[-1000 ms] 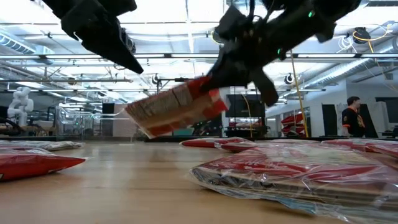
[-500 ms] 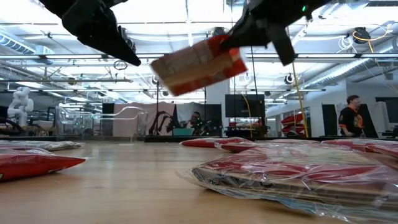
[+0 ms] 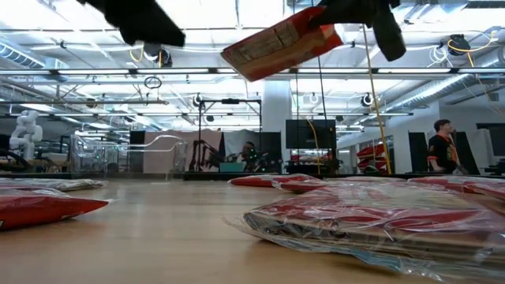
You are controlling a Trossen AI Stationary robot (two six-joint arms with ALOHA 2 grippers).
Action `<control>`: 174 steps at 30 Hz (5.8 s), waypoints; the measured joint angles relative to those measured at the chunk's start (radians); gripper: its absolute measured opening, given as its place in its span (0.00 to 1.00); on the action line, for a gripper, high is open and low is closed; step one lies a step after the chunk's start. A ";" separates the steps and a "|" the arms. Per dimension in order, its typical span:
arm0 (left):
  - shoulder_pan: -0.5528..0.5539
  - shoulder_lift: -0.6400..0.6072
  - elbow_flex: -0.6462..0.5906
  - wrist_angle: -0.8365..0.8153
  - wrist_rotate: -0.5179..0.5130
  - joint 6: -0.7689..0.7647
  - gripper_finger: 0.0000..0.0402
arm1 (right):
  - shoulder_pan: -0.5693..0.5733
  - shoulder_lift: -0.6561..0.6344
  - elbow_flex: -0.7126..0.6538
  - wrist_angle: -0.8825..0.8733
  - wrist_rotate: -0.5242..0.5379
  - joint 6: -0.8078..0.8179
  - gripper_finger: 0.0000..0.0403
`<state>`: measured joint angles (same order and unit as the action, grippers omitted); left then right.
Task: Sort popcorn bags into baskets
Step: Put the red popcorn bag into the transparent bin
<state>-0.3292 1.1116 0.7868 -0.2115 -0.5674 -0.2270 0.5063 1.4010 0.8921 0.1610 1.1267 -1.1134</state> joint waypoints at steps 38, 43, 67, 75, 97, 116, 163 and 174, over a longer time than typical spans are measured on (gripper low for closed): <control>0.043 -0.329 0.000 0.032 0.017 -0.339 0.34 | -0.004 0.114 0.000 0.748 -0.226 -0.864 0.00; 0.070 -0.329 0.000 0.034 0.092 -0.455 0.34 | -0.038 0.114 0.000 0.748 -0.294 -0.941 0.00; 0.166 -0.254 0.000 0.122 0.440 -0.654 0.34 | -0.127 0.114 0.000 0.799 -0.499 -1.070 0.00; 0.167 -0.228 -0.002 0.222 0.440 -0.588 0.29 | -0.148 0.114 0.000 0.799 -0.498 -1.067 0.00; 0.244 -0.249 -0.001 0.222 0.556 -0.455 0.05 | -0.165 0.113 0.000 0.715 -0.466 -0.491 0.28; 0.463 -0.431 0.000 -0.046 0.567 -0.485 0.05 | -0.076 0.114 0.000 0.425 -0.214 0.546 0.59; 0.838 -0.172 0.459 -0.789 0.390 -0.283 0.07 | 0.171 0.114 -0.285 0.459 -0.314 1.465 0.59; 0.881 -0.161 0.459 -0.954 0.298 -0.289 0.07 | 0.167 0.114 -0.285 0.461 -0.259 1.465 0.59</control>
<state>0.5514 0.9507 1.2453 -1.1658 -0.2694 -0.5156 0.6735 1.5154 0.6071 0.6216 0.8680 0.3511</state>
